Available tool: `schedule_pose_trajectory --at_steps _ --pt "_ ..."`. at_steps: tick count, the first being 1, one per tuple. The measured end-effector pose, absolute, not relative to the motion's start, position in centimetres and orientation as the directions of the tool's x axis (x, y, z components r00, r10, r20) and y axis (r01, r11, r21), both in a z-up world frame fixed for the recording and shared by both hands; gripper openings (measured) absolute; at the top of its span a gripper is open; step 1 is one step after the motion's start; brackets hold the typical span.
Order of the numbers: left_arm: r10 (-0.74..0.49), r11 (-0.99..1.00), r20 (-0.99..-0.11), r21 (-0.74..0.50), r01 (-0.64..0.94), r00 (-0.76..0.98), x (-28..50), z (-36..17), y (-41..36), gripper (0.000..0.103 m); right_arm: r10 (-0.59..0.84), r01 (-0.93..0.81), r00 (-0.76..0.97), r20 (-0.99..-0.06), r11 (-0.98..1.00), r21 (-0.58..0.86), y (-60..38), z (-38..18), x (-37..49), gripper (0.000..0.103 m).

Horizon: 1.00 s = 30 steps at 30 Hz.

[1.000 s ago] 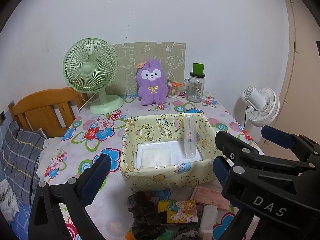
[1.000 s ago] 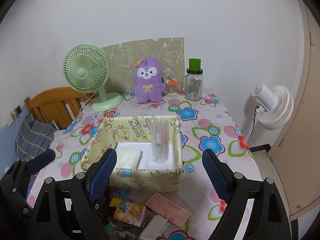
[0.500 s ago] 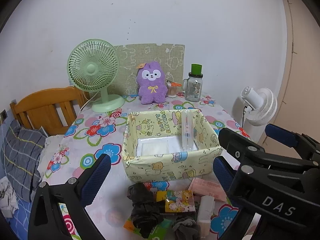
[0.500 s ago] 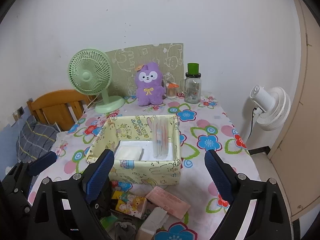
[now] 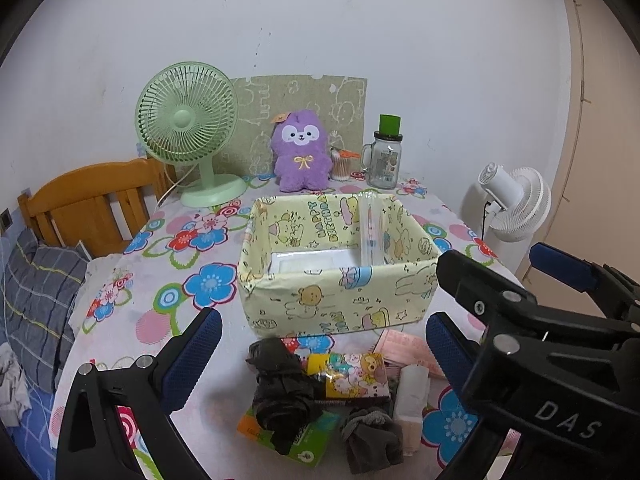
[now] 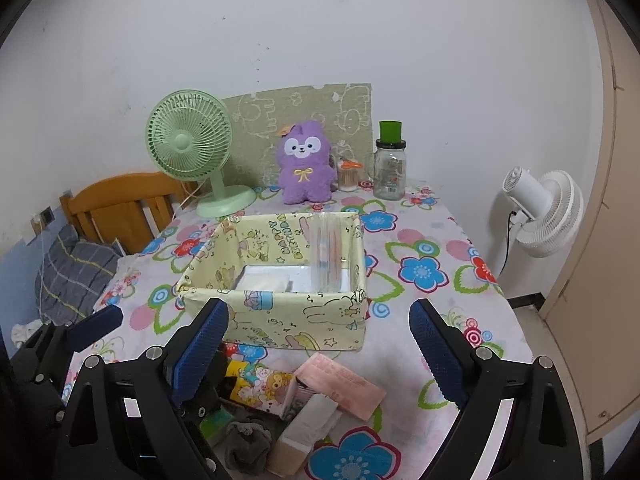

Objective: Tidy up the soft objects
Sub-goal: 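Withdraw both tools up and away from the fabric box, then grasp the white rolled sock with right tool while left tool reaches for the grey sock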

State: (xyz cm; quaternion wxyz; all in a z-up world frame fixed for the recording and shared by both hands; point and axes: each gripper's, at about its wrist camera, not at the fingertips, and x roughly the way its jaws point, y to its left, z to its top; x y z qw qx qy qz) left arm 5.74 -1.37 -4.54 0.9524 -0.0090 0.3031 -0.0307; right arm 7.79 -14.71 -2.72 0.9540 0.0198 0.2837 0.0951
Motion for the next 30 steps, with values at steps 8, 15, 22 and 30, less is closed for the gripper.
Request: schedule_pose_trajectory --at_steps 8,15,22,30 --pt "-0.075 0.997 -0.584 -0.04 0.063 0.808 5.2 -5.9 -1.6 0.103 0.187 -0.174 0.812 -0.553 0.982 0.076 -14.6 -4.0 7.2 0.094" --pt "-0.085 0.996 -0.579 -0.035 0.08 0.811 4.4 -6.7 -2.3 0.102 0.182 -0.17 0.806 -0.563 0.983 0.075 -14.7 -5.3 6.6 0.092" --pt "-0.087 0.996 -0.58 -0.038 0.08 0.81 4.0 -7.6 -2.5 0.101 0.184 -0.171 0.794 -0.579 0.982 0.078 -14.7 -6.5 6.3 0.091" --pt "-0.074 0.997 -0.587 -0.044 0.06 0.806 3.3 -9.1 -2.9 0.099 0.19 -0.182 0.779 -0.597 0.981 0.074 -14.3 -7.9 6.0 0.088"
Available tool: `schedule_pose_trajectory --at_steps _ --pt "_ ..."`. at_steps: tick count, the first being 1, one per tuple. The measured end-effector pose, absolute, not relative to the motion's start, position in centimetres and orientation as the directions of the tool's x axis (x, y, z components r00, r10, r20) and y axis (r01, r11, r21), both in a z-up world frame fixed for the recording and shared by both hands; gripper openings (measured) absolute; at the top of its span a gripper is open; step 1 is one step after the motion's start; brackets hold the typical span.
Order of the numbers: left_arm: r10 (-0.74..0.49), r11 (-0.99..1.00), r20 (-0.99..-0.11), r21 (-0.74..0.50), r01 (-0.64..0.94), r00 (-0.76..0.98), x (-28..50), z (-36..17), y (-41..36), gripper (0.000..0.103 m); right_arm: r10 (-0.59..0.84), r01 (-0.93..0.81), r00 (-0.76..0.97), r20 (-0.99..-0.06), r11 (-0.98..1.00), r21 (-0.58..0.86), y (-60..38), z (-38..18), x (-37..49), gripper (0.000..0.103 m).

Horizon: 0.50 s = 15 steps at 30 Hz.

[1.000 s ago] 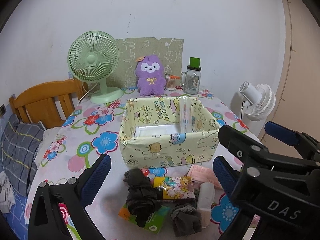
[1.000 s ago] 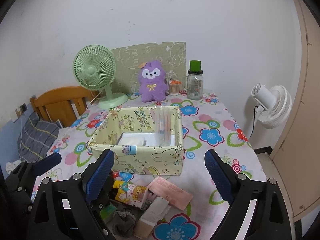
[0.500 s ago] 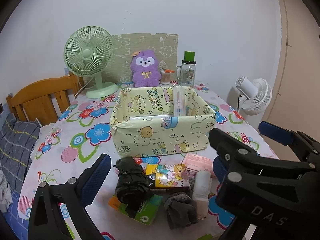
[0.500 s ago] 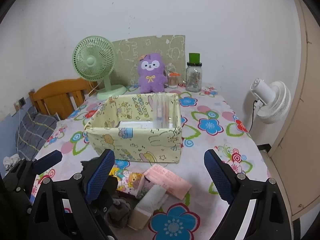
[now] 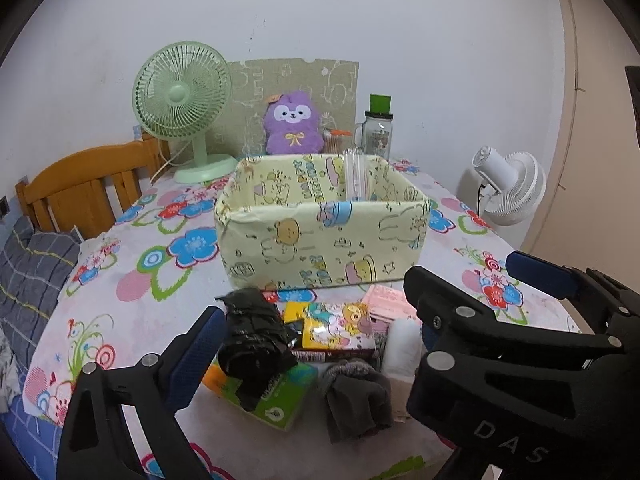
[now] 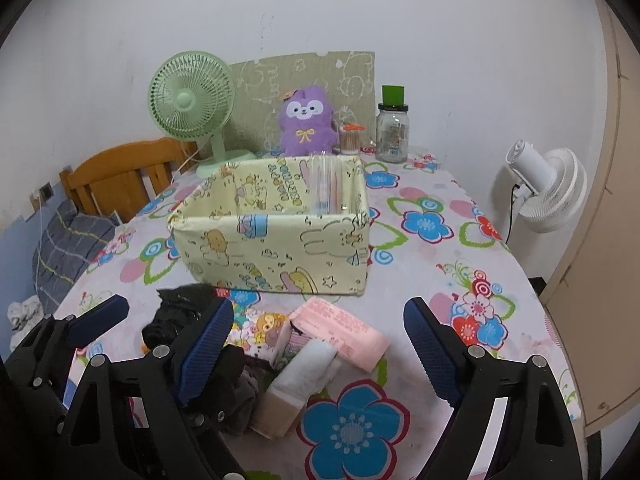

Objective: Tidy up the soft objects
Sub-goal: 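Grasp the white rolled sock with right tool while left tool reaches for the grey sock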

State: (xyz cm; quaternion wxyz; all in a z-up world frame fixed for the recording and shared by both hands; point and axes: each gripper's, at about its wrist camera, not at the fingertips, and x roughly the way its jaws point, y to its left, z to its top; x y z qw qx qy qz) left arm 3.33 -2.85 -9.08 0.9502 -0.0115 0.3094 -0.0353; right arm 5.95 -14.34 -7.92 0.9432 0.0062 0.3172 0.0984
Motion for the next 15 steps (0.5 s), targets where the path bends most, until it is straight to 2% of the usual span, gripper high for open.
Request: schedule_pose_trajectory --at_steps 7,15 --pt "-0.115 0.993 -0.607 -0.064 0.096 0.787 3.0 -10.5 -3.1 0.091 0.186 -0.174 0.765 -0.617 0.981 0.08 -14.6 -9.4 5.6 0.086" --pt "-0.1 0.994 -0.626 -0.037 0.099 0.773 2.4 -11.9 -3.9 0.084 0.19 -0.177 0.742 -0.643 0.98 0.085 -14.7 -11.2 5.4 0.085"
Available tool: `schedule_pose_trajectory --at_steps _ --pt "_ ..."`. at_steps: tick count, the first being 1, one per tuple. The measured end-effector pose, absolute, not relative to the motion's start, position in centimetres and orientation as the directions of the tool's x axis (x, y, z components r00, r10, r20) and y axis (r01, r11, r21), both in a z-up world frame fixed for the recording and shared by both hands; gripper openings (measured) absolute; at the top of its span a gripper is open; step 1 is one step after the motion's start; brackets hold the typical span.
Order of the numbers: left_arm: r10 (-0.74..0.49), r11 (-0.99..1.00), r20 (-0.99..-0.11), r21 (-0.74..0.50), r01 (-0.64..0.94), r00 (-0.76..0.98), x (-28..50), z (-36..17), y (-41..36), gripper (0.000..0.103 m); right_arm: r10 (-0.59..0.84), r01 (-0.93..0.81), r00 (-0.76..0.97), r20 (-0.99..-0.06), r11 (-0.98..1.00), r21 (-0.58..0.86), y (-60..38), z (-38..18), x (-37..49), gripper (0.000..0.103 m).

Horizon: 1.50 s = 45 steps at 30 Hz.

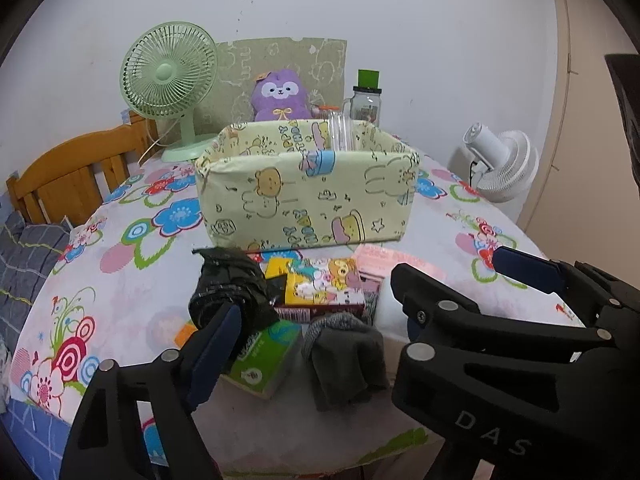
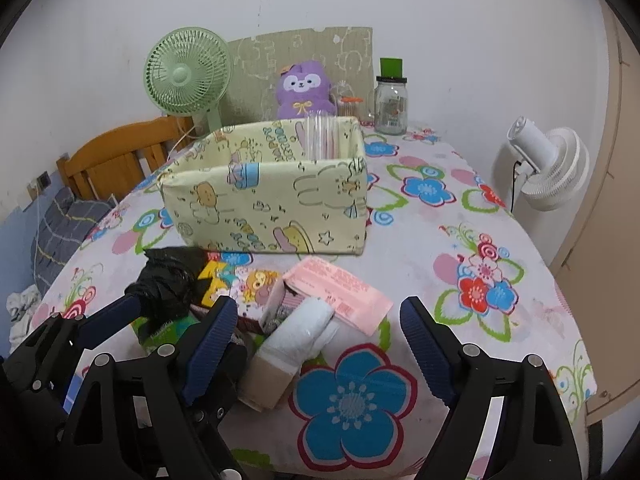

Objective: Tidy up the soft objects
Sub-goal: 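Grasp the white rolled sock with right tool while left tool reaches for the grey sock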

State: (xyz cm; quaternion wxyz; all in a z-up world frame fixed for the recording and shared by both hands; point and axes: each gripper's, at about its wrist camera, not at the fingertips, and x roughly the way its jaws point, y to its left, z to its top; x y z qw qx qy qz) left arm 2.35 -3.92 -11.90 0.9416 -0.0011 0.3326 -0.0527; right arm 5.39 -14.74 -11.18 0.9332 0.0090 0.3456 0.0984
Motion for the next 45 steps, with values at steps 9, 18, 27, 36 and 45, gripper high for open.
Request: schedule_pose_trajectory --at_steps 9,18,27,36,45 --pt "-0.106 0.994 -0.659 -0.048 0.098 0.745 2.6 -13.0 -3.9 0.058 0.183 -0.16 0.721 -0.669 0.982 0.096 -15.1 -12.5 5.5 0.079" --pt "-0.137 0.989 -0.67 -0.055 0.136 0.729 2.8 -13.6 -4.6 0.048 0.191 -0.154 0.686 -0.702 0.981 0.117 -15.1 -13.4 6.2 0.069" --pt "-0.145 0.988 -0.694 -0.068 0.135 0.706 3.8 -14.7 -4.5 0.044 0.219 -0.16 0.642 -0.734 0.975 0.151 -14.7 -14.7 7.5 0.064" --pt "-0.158 0.986 -0.712 -0.082 0.143 0.684 4.5 -15.4 -4.4 0.043 0.26 -0.166 0.602 -0.755 0.966 0.2 -14.4 -15.6 8.4 0.043" --pt "-0.157 0.986 -0.713 -0.079 0.144 0.684 4.4 -15.6 -4.5 0.042 0.28 -0.187 0.6 -0.749 0.96 0.209 -14.0 -15.6 8.2 0.028"
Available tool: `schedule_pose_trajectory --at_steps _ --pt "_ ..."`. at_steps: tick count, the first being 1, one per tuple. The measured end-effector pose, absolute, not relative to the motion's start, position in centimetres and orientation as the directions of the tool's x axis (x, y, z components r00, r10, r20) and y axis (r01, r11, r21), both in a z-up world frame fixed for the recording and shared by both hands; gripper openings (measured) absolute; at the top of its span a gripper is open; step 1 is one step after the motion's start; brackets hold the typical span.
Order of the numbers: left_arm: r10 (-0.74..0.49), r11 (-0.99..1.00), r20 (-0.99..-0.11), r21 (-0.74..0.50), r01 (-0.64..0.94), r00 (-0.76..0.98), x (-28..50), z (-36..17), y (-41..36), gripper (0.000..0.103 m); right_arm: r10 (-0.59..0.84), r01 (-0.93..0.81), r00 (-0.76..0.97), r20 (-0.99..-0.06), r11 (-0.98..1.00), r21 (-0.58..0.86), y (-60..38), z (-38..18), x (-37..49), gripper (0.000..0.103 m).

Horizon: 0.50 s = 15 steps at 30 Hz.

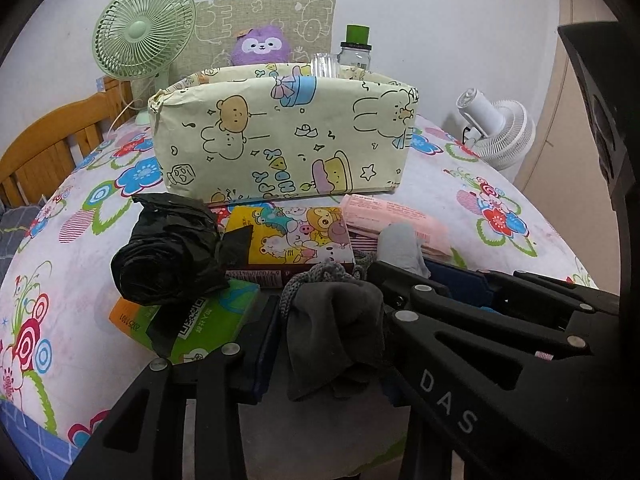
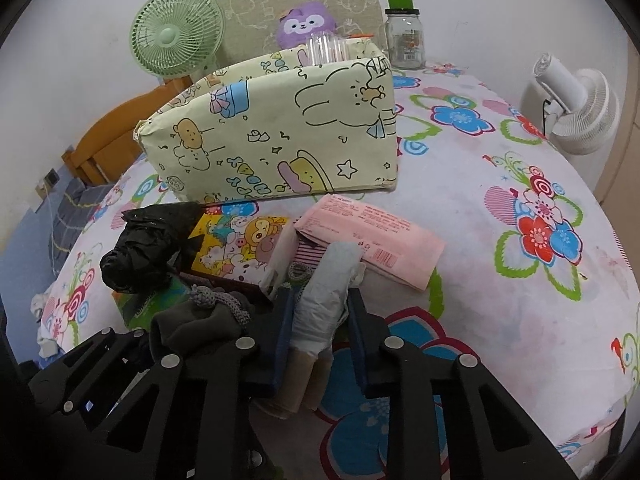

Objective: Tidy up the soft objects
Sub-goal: 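Grasp the white rolled sock with right tool while left tool reaches for the grey sock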

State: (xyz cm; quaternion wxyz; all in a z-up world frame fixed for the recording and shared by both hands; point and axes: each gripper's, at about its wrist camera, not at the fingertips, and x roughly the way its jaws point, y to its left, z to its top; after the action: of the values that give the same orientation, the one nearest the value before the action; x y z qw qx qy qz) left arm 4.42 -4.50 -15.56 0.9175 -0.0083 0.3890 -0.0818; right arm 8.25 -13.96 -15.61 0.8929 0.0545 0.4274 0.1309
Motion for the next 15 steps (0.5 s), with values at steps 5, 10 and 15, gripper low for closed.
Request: schedule_pose_trajectory --at_steps 5,10,15 --pt "-0.165 0.985 -0.71 -0.09 0.144 0.685 4.4 -15.3 -4.5 0.041 0.27 -0.186 0.617 -0.74 0.963 0.196 -14.0 -15.2 7.9 0.027" --pt "-0.168 0.985 -0.696 -0.093 0.144 0.698 4.2 -14.6 -4.6 0.04 0.26 -0.183 0.636 -0.726 0.965 0.186 -14.1 -14.5 7.5 0.026" --pt "-0.173 0.984 -0.683 -0.098 0.146 0.709 4.1 -14.1 -4.6 0.04 0.257 -0.18 0.652 -0.714 0.966 0.183 -14.3 -13.8 7.3 0.026"
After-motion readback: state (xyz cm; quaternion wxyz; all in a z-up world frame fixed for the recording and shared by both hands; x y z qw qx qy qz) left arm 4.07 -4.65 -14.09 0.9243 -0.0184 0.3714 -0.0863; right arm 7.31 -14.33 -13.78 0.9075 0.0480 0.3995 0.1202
